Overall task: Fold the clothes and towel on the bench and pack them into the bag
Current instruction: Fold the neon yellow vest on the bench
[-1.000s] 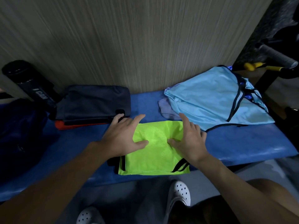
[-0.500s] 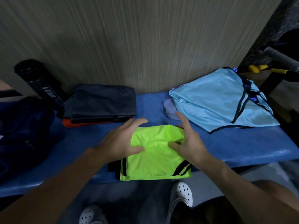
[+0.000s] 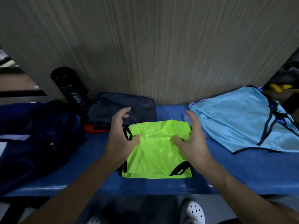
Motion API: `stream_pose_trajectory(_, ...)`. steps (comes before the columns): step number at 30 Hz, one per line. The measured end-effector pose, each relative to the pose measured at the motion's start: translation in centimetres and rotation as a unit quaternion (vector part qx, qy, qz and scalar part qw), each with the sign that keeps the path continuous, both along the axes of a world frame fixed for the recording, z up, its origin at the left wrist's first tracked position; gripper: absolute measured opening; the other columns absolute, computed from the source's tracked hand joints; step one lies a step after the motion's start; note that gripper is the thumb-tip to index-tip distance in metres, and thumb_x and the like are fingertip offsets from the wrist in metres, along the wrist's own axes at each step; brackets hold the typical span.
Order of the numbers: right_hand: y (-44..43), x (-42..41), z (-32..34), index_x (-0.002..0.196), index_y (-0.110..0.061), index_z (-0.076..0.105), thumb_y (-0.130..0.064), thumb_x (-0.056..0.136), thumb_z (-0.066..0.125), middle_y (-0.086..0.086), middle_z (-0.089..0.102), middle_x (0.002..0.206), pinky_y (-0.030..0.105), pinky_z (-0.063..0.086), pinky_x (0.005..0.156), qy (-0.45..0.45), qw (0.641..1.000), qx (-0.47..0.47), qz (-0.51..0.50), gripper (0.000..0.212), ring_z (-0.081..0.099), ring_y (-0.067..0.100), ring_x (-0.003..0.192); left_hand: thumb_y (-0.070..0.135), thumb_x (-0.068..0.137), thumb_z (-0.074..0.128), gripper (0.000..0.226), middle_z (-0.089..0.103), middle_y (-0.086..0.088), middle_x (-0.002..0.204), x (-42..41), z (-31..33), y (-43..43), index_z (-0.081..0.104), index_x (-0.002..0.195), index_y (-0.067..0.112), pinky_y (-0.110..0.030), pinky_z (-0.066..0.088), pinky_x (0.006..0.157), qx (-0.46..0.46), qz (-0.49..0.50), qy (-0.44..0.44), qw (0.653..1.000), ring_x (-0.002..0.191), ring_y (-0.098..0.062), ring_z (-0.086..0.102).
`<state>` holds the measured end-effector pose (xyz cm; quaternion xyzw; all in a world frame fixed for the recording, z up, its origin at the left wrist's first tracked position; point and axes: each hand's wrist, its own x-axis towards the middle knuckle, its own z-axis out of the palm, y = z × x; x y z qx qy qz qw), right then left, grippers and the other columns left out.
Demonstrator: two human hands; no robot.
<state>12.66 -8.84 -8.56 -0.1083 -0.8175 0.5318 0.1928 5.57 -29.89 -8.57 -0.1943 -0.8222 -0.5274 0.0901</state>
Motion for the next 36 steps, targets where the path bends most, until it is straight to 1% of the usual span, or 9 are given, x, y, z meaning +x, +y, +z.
stream_pose_trajectory(4, -2.3, -4.3, 2.6, 0.144, -0.021, 0.034, 0.009, 0.080, 0.070, -0.026, 0.046, 0.100, -0.003, 0.037, 0.069, 0.030, 0.999, -0.037, 0.019, 0.080, 0.051, -0.020, 0.078, 0.004, 0.071, 0.074, 0.077, 0.045, 0.002, 0.128, -4.3, 3.2, -2.1, 0.039, 0.132, 0.035, -0.030, 0.037, 0.106, 0.006, 0.009, 0.035, 0.999, 0.124, -0.005, 0.043)
stream_pose_trajectory(7, -3.4, -9.3, 3.8, 0.142, -0.026, 0.036, 0.008, 0.078, 0.071, -0.019, 0.055, 0.094, 0.010, 0.049, 0.072, 0.052, 0.996, -0.066, 0.019, 0.080, 0.057, -0.011, 0.073, 0.004, 0.074, 0.073, 0.077, 0.042, 0.002, 0.132, -8.4, 6.0, -3.7, 0.036, 0.134, 0.036, -0.033, 0.037, 0.109, -0.011, 0.012, 0.050, 0.999, 0.126, -0.004, 0.041)
stream_pose_trajectory(11, -4.8, -15.8, 3.1, 0.143, -0.028, 0.031, 0.002, 0.078, 0.074, -0.005, 0.060, 0.115, 0.031, 0.056, 0.085, 0.041, 0.995, -0.090, 0.010, 0.084, 0.060, 0.007, 0.087, 0.007, 0.078, 0.075, 0.079, 0.030, 0.004, 0.144, -13.6, 7.3, -4.5, 0.036, 0.142, 0.032, -0.039, 0.034, 0.115, -0.121, 0.052, 0.063, 0.989, 0.132, -0.011, 0.039)
stream_pose_trajectory(14, -5.4, -17.8, 1.0, 0.148, -0.023, 0.025, -0.004, 0.077, 0.076, -0.006, 0.052, 0.119, 0.010, 0.044, 0.082, -0.025, 0.998, -0.008, 0.051, 0.089, 0.055, 0.010, 0.100, 0.033, 0.088, 0.063, 0.063, 0.025, -0.002, 0.158, -15.4, 4.4, -4.6, 0.041, 0.146, 0.025, -0.047, 0.018, 0.121, -0.375, 0.044, 0.142, 0.915, 0.146, -0.022, 0.025)
stream_pose_trajectory(18, -4.9, -17.7, -1.3, 0.138, -0.024, 0.040, -0.032, 0.076, 0.071, 0.007, 0.033, 0.138, 0.043, 0.030, 0.105, -0.104, 0.948, 0.300, 0.007, 0.071, 0.035, 0.029, 0.127, 0.051, 0.091, 0.027, 0.066, 0.038, -0.004, 0.156, -14.9, 0.4, -5.3, 0.047, 0.146, 0.020, -0.044, 0.017, 0.122, -0.480, 0.003, 0.144, 0.866, 0.148, -0.019, 0.027)
stream_pose_trajectory(22, -5.8, -17.0, -1.0, 0.143, -0.019, 0.043, -0.049, 0.091, 0.040, 0.011, 0.028, 0.156, 0.051, 0.015, 0.118, 0.025, 0.881, 0.468, 0.054, 0.059, 0.020, 0.028, 0.146, 0.054, 0.090, 0.031, 0.068, 0.047, -0.012, 0.150, -14.9, -0.3, -6.0, 0.048, 0.146, 0.019, -0.053, 0.029, 0.116, -0.514, 0.015, 0.188, 0.837, 0.141, -0.026, 0.042)
stream_pose_trajectory(26, -6.5, -16.6, -1.9, 0.156, -0.035, 0.001, -0.071, 0.089, -0.002, 0.002, -0.008, 0.165, 0.046, -0.011, 0.121, -0.122, 0.862, 0.453, 0.189, 0.076, -0.017, 0.018, 0.150, 0.064, 0.087, 0.014, 0.079, 0.028, -0.016, 0.160, -14.5, -0.2, -6.2, 0.031, 0.155, 0.027, -0.049, 0.015, 0.122, -0.544, 0.008, 0.146, 0.827, 0.150, -0.027, 0.023)
stream_pose_trajectory(29, -6.2, -16.3, -2.9, 0.153, -0.042, -0.012, -0.071, 0.087, 0.000, -0.001, -0.022, 0.162, 0.050, -0.013, 0.119, -0.189, 0.853, 0.439, 0.209, 0.072, -0.026, 0.017, 0.147, 0.067, 0.085, 0.005, 0.082, 0.017, -0.016, 0.164, -14.2, -0.8, -6.7, 0.019, 0.157, 0.030, -0.047, 0.012, 0.123, -0.555, 0.005, 0.122, 0.823, 0.152, -0.027, 0.014)
stream_pose_trajectory(36, -6.2, -16.3, -3.5, 0.151, -0.046, -0.014, -0.070, 0.093, 0.006, -0.002, -0.027, 0.160, 0.053, -0.013, 0.118, -0.200, 0.856, 0.428, 0.209, 0.066, -0.027, 0.015, 0.146, 0.082, 0.074, -0.009, 0.094, -0.003, -0.012, 0.166, -14.6, -1.2, -6.5, -0.004, 0.156, 0.038, -0.043, 0.004, 0.124, -0.571, -0.017, 0.054, 0.819, 0.153, -0.023, -0.001)
